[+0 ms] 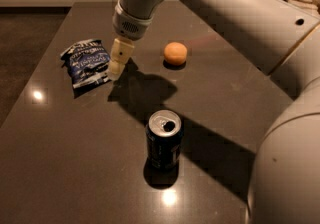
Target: Pick blue chip bag
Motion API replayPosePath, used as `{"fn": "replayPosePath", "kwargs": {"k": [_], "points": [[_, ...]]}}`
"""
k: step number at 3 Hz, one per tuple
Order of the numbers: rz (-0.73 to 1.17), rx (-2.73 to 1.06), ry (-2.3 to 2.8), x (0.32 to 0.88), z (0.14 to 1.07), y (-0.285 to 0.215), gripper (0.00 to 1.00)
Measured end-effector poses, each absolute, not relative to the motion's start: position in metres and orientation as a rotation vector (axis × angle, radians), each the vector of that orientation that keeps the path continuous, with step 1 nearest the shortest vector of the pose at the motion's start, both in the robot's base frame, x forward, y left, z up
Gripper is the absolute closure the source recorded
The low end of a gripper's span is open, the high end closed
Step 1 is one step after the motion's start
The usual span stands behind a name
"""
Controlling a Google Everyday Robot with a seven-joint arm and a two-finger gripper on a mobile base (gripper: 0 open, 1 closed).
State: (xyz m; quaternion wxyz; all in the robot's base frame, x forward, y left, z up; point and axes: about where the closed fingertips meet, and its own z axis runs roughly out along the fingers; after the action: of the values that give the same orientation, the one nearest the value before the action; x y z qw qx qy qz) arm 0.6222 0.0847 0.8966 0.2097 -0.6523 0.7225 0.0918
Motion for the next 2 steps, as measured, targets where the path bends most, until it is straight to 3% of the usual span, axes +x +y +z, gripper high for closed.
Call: {"fn": "replayPosePath", "kwargs": {"k": [2], "points": [[0.243,-1.877,2.002,0.633,0.872,0.139,0.0]]}}
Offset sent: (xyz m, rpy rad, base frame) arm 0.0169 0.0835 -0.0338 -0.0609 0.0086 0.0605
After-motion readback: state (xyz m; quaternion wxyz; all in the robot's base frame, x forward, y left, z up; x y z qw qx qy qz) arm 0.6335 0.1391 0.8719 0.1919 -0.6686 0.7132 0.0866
